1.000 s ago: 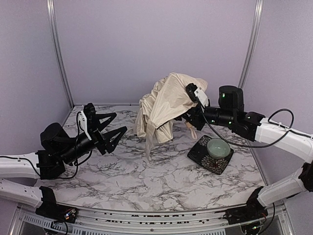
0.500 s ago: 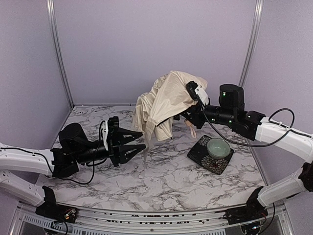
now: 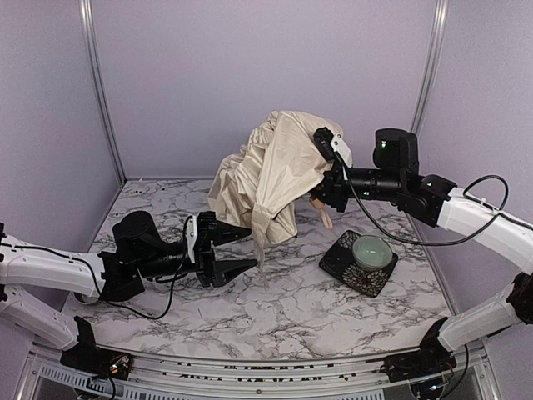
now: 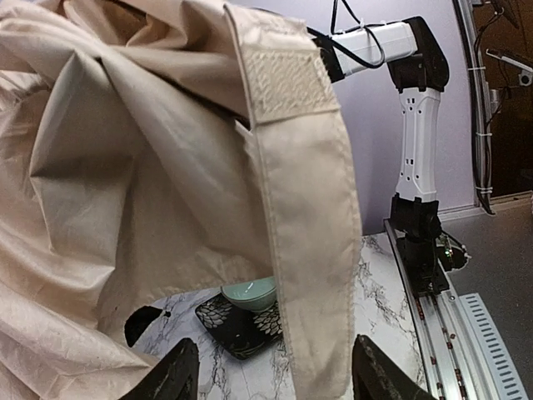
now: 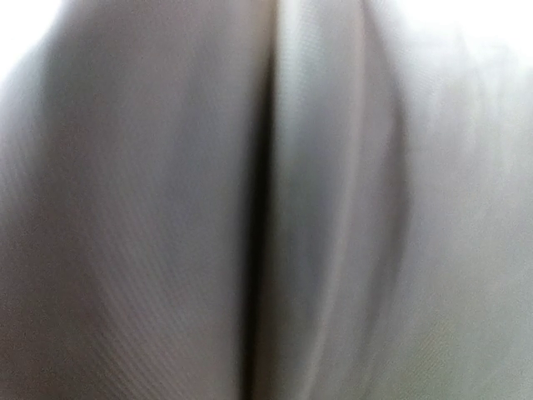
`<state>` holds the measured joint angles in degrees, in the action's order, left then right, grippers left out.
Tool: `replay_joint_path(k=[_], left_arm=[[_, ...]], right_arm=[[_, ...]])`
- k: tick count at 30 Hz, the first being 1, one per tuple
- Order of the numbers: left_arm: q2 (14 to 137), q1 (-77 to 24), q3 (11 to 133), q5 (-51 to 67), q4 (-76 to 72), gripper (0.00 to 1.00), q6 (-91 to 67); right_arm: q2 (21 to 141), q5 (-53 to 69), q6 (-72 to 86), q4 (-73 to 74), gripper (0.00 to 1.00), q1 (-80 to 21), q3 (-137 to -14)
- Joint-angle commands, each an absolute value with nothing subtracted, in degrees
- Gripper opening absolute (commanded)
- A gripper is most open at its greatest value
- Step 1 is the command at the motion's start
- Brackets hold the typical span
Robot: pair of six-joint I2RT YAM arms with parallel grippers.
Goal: Put away the umbrella
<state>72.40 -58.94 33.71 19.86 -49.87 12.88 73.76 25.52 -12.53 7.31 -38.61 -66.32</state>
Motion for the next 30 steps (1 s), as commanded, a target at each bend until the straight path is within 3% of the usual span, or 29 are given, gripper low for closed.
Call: replay_joint_path(k=[1, 6, 8, 11, 12, 19, 30], left_arm=[[76.1, -58.8, 37.3, 24.9, -52.0, 0.63, 11.7], [79.3, -59.3, 38.8, 28.3, -52.7, 0.55, 9.3], [79.7, -59.3, 38.6, 29.0, -52.8, 0.41, 9.1], [78.9, -59.3, 37.2, 28.8, -52.8, 0.04, 9.5], [78.4, -59.3, 36.4, 28.2, -52.8, 0.0, 9.7], [75.0, -58.6, 29.2, 22.6, -52.4, 0.0, 14.1], [76.0, -50.9, 26.7, 20.5, -45.8, 0.0, 18.1]], right_arm=[[73.6, 28.6, -14.3, 5.7, 0.0, -38.5, -71.3], [73.7, 28.9, -14.5, 5.4, 0.0, -38.5, -72.2], [73.5, 28.5, -14.6, 5.2, 0.0, -38.5, -72.1], [73.0, 27.5, -15.0, 5.7, 0.0, -38.6, -72.3], [72.8, 26.9, -15.1, 6.1, 0.0, -38.5, -72.3], [69.9, 18.5, -14.7, 9.3, 0.0, -36.0, -74.9], [65.2, 25.0, -20.5, 19.2, 0.0, -35.9, -78.9]])
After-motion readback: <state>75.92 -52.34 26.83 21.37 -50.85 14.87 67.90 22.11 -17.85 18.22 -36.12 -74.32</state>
